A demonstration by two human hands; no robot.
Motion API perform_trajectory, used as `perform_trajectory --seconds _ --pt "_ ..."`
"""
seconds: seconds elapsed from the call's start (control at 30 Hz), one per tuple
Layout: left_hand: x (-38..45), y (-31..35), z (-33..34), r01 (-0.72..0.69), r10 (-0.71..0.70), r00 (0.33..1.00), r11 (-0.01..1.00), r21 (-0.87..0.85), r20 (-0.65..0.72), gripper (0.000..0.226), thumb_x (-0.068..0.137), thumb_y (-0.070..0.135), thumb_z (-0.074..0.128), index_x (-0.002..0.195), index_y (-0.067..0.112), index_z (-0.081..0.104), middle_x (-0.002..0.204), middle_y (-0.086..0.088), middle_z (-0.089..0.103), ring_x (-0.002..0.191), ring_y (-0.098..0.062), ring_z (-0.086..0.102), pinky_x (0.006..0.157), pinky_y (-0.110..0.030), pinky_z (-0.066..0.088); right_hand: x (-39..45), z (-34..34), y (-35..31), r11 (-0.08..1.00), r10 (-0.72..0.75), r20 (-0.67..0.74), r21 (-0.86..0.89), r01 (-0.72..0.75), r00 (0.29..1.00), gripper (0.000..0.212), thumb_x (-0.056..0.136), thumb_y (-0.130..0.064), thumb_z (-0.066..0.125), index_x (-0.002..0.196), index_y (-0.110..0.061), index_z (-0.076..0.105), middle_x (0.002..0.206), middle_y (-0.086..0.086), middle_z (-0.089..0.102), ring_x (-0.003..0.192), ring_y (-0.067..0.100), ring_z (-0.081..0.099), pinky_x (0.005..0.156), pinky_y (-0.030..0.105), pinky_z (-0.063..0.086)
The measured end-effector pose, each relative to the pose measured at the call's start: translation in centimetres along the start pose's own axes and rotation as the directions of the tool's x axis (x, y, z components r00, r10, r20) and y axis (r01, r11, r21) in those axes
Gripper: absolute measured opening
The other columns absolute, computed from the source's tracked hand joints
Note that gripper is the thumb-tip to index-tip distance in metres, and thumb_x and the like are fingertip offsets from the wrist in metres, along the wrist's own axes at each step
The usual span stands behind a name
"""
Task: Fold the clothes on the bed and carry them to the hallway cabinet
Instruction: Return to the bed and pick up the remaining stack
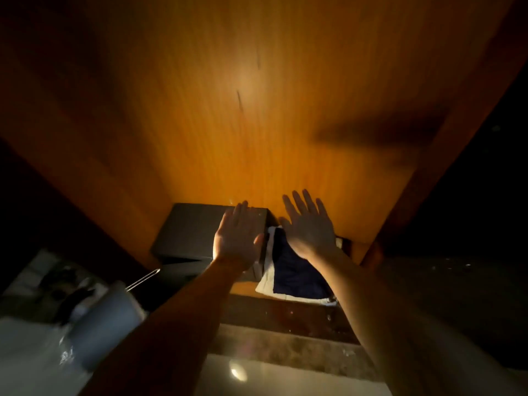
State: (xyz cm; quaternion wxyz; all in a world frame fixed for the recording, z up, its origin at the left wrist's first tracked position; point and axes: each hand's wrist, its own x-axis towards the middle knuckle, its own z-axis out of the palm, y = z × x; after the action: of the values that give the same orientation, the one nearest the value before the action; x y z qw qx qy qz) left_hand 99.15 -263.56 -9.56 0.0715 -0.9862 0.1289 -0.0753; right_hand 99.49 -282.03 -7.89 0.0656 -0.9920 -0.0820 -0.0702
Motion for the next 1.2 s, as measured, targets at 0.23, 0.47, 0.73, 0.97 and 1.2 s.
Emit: perform_trajectory --seconds 0.23,0.47,0.73,0.97,1.2 --pt "-6.9 -8.1 -16.7 0.140 -0.141 0.988 0.990 0.012 0.071 0.074 0.101 0.049 0.040 0.156 0.005 0.019 0.164 -0.015 0.013 0.152 -0.027 0.012 0.123 -0.041 0.004 -1.4 -17.0 -6.4 0.992 -0.123 0.059 0.016 0.122 0.991 0.063 0.103 -0.053 0.015 0.158 -0.023 0.005 0.166 0.004 0.004 0.152 0.024 -0.005 0.123 0.046 0.002" --pt "-14.9 -10.3 -29.4 0.370 -0.362 0.926 0.926 -0.070 0.107 0.070 0.098 0.047 0.047 0.151 0.003 0.033 0.158 -0.017 0.030 0.147 -0.030 0.030 0.120 -0.049 0.019 -4.7 -27.4 -14.2 0.968 -0.250 0.151 0.071 0.242 0.956 0.065 0.102 -0.050 0.030 0.157 -0.024 0.009 0.165 0.006 0.010 0.152 0.026 0.001 0.122 0.052 0.005" --pt "-27.9 -14.1 -38.6 0.632 -0.620 0.766 0.775 -0.025 0.169 0.069 0.100 0.054 0.027 0.153 0.009 0.028 0.162 -0.011 0.026 0.149 -0.024 0.024 0.122 -0.045 0.018 -9.0 -35.9 -25.2 0.865 -0.501 0.186 0.141 0.482 0.845 0.063 0.099 -0.042 0.036 0.155 -0.018 0.017 0.156 0.010 0.032 0.147 0.029 0.022 0.117 0.051 0.017" --pt "-42.2 -16.6 -41.7 0.846 -0.836 0.498 0.527 0.082 0.231 0.072 0.101 0.058 0.019 0.157 0.013 0.014 0.166 -0.007 0.007 0.153 -0.022 0.007 0.123 -0.042 0.003 -13.7 -37.9 -36.4 0.725 -0.688 0.191 0.226 0.651 0.700 0.062 0.099 -0.047 0.037 0.154 -0.022 0.022 0.154 0.009 0.038 0.143 0.028 0.030 0.117 0.052 0.019" --pt "-54.5 -19.5 -43.0 0.952 -0.936 0.232 0.274 0.136 0.264 0.072 0.102 0.057 0.015 0.158 0.013 0.006 0.166 -0.006 0.001 0.153 -0.021 0.001 0.124 -0.042 -0.002 -19.2 -38.0 -49.1 0.553 -0.833 0.187 0.293 0.780 0.520 0.054 0.097 -0.044 0.032 0.146 -0.021 0.031 0.143 0.010 0.050 0.131 0.031 0.044 0.111 0.053 0.030"
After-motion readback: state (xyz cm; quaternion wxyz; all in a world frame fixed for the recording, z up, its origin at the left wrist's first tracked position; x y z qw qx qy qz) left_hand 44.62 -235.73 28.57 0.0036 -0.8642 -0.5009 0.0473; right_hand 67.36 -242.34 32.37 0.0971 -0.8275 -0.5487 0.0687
